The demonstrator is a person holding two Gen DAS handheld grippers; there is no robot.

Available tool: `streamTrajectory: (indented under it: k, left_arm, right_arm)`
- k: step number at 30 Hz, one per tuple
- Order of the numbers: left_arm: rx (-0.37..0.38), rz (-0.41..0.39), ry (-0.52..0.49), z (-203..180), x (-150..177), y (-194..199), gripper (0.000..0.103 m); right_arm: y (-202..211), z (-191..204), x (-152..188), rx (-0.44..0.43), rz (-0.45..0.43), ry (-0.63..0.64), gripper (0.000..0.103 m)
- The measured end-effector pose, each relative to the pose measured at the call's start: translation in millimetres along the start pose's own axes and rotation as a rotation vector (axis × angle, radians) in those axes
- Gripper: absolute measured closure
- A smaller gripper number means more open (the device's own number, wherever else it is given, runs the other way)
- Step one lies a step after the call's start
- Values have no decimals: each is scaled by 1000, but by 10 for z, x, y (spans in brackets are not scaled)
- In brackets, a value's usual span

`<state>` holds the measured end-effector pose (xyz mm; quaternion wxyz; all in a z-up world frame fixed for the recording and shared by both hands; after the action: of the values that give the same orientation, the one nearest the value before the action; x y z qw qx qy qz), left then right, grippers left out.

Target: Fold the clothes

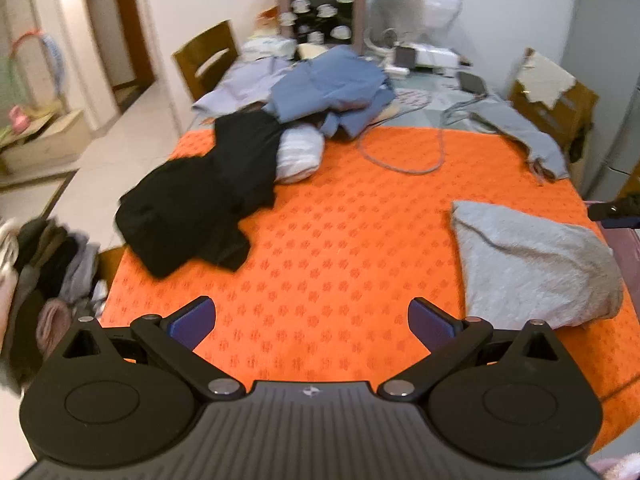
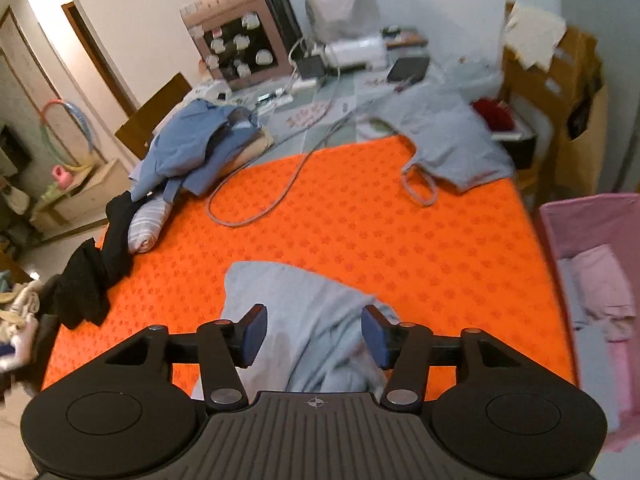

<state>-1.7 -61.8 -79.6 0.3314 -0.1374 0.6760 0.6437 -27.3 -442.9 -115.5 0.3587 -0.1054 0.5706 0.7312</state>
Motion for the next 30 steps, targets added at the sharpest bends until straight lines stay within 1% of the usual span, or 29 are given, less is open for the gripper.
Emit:
streamTrajectory:
  k: [4,6,9,11,12,13,14,15,17,19,23,26,28,30]
  left_arm:
    - [-19,14,97,-2,167,104,0]
    - [-33,20,136,5,251,142,0]
    - [-46,36,193,40,382,174,0]
    - [-52,42,225,67,444,187,0]
    - [-54,45,239,81,471,193,0]
    - [-56,46,253,93,493,201,0]
    - [-57,44,263,108,506,210,0]
    - [-59,41,271,129,516,219,0]
    - [-61,34,285,169,533,238,0]
    - [-52,26,291,197,531,255,0]
    - [-29,17,297,254,501,263,0]
    - [-22,12,288,294,463,267,0]
    - [-17,4,278,317,426,286,0]
    - [-9,-3,266,323,394,305,0]
  right_arm:
    - [-365,-150,-76,-11,70,-20,46]
    - [-500,-188,-78,-17,101,-11,46]
    - [-646,-216,-34,-62,153,-26,47]
    - [-675,-212,-8,-91,166,-43,55]
    - [-663,-197,-4,-99,162,-47,69]
    - [-649,-181,-1,-108,158,-50,76]
    - [-614,-148,-3,-111,150,-43,90]
    - [-568,-100,-12,-111,135,-26,92]
    - [-431,37,-31,-105,95,24,92]
    - [-244,225,-50,-126,40,78,93]
    - [153,798,11,-182,-52,270,93]
    - [338,1246,201,-275,-45,403,93]
    - [387,1492,395,-325,-8,499,93]
    - [374,1672,612,-366,53,589,92]
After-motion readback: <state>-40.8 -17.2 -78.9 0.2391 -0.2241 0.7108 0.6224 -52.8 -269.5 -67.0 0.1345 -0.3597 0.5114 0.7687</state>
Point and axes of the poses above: each gripper's, at about its wrist camera, not at the fingertips, and y roughly against the way its jaws point, z to its left, x to its underside, the point moved 5 cm from there along -y, roughly the way its jaws point
